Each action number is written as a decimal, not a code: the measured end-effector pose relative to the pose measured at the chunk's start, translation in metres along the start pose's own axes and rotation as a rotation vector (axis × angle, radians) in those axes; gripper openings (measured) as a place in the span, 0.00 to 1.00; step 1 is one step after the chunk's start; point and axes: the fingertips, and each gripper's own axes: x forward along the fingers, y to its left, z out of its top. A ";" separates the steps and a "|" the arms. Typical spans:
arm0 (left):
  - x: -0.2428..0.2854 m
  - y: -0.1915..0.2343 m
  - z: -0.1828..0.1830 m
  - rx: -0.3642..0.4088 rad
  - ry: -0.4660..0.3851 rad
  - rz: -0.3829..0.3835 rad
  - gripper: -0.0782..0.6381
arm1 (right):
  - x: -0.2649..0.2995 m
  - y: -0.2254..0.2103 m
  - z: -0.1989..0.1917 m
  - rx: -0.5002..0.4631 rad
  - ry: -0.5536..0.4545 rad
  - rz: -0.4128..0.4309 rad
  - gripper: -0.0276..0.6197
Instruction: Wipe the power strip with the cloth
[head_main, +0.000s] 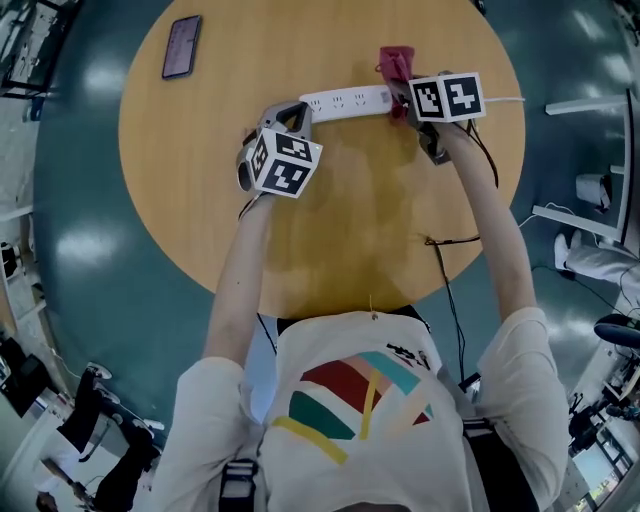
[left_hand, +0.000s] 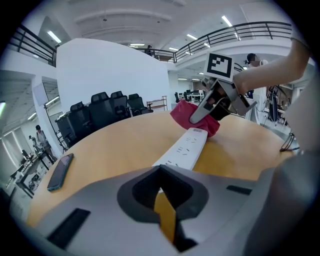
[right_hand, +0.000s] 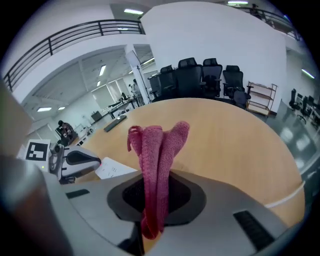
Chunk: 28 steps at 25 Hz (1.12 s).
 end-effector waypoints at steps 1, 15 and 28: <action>-0.001 -0.001 0.000 0.000 0.008 0.004 0.16 | -0.001 0.002 -0.002 0.022 -0.008 0.001 0.10; -0.010 -0.012 -0.008 -0.004 0.067 0.030 0.16 | -0.043 0.032 -0.074 0.193 -0.050 0.044 0.10; -0.053 -0.091 -0.025 -0.171 0.062 -0.323 0.17 | -0.076 0.065 -0.096 0.126 -0.095 0.091 0.10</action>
